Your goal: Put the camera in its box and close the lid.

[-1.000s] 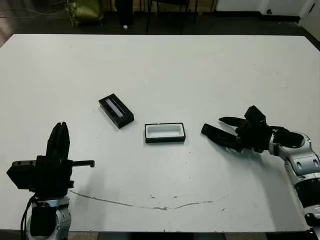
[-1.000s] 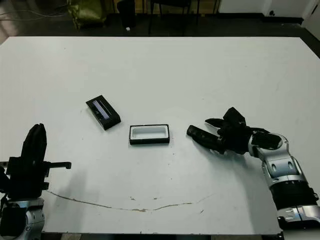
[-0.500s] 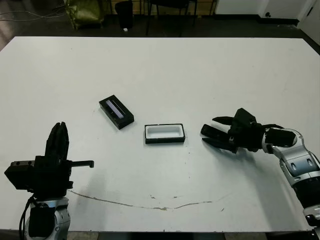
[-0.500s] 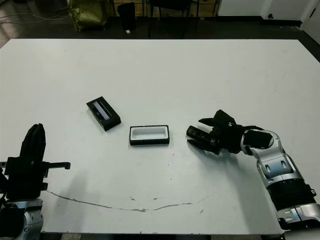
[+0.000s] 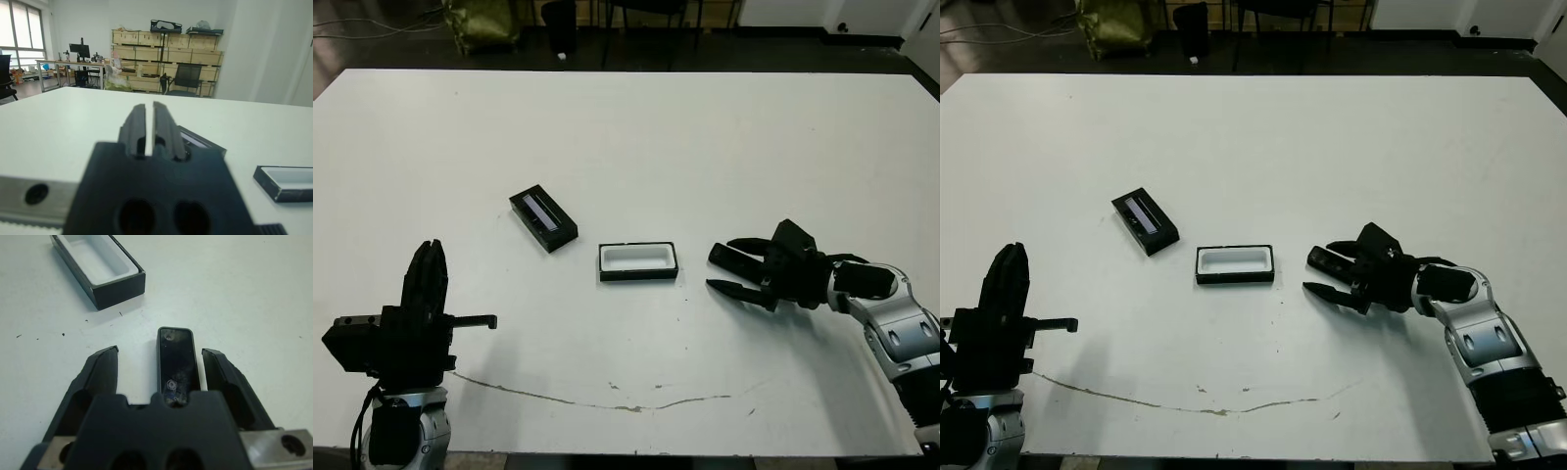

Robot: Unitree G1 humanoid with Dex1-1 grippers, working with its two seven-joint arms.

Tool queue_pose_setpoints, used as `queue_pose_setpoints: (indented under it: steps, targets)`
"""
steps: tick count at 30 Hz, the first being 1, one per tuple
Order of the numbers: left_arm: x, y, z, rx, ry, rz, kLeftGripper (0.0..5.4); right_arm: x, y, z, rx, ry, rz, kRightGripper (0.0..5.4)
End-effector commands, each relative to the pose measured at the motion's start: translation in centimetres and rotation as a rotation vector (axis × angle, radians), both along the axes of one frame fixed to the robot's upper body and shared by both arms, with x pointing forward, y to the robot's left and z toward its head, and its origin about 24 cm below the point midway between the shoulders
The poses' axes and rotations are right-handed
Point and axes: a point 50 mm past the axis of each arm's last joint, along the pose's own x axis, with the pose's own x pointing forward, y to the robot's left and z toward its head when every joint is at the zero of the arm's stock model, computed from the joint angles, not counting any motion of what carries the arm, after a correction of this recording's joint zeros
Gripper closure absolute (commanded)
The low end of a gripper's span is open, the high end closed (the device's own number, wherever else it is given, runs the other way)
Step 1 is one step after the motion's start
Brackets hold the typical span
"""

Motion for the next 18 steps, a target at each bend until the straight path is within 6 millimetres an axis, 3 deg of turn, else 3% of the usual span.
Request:
queue_pose_setpoints:
  steps: [1, 18]
  targets:
    - [-0.1, 0.3, -0.5, 0.005, 0.025, 0.003, 5.4, -2.6, -2.7, -4.4, -0.1, 0.246, -0.08, 2.07]
    - [-0.2, 0.4, -0.5, 0.014, 0.035, 0.007, 5.4, -2.2, -5.3, -2.9, -0.039, 0.217, -0.178, 2.07]
